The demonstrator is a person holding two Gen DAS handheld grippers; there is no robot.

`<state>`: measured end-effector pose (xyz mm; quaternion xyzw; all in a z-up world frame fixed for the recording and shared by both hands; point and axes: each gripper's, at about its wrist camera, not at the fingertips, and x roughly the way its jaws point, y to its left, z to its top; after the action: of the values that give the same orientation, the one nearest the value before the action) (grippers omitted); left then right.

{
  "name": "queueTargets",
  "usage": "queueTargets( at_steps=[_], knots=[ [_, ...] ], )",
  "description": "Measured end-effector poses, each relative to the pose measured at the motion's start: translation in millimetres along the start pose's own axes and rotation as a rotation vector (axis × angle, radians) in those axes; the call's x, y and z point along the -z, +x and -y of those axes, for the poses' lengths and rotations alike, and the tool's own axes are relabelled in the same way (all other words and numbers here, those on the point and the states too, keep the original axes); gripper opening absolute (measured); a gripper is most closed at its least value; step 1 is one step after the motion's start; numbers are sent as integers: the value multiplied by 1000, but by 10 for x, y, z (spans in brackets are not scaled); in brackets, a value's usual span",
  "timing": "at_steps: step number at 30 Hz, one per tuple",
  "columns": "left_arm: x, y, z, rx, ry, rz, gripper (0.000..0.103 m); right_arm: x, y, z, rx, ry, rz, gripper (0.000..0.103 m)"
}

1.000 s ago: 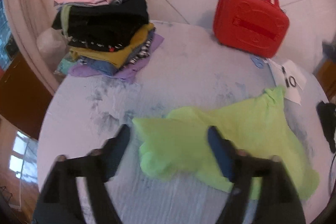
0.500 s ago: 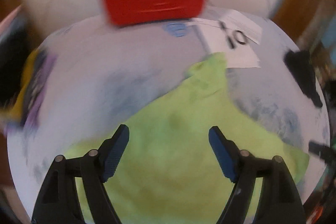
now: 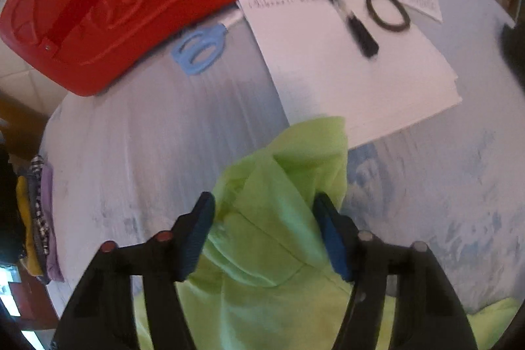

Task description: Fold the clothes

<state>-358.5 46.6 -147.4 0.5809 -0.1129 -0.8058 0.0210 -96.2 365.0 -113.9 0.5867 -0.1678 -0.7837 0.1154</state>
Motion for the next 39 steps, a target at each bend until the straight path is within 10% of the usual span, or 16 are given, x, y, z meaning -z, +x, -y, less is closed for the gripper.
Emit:
queueTargets(
  at_steps=[4,5,7,9,10,11,15,26,31,39],
  knots=[
    [28,-5,-66,71,-22,-18,55,-35,57,-89,-9,-16,7,92],
    [35,-8,-82,93,-28,-22,26,-63,73,-115,-8,-21,11,92],
    [77,-61,-74,73,-28,-24,10,-120,104,-167,-4,-31,21,91],
    [123,-302,-212,66,-42,31,9,-176,135,-219,0,-42,30,67],
    [147,-430,-287,63,-49,60,9,-204,150,-245,2,-47,35,16],
    [170,-558,-362,61,-57,89,8,-232,166,-271,3,-52,39,5],
    [208,-1239,-829,46,-100,228,8,-352,218,-380,10,-75,61,5],
    [-482,-3863,-2558,-195,-320,706,8,-2049,-1814,-1758,-116,-385,705,4],
    [-134,-4796,-2789,-203,-361,880,8,-2067,-2788,-2304,-175,-500,913,4],
    [1302,-4088,-2542,-105,-367,793,8,-1356,-2637,-2112,-161,-639,828,4]
  ],
)
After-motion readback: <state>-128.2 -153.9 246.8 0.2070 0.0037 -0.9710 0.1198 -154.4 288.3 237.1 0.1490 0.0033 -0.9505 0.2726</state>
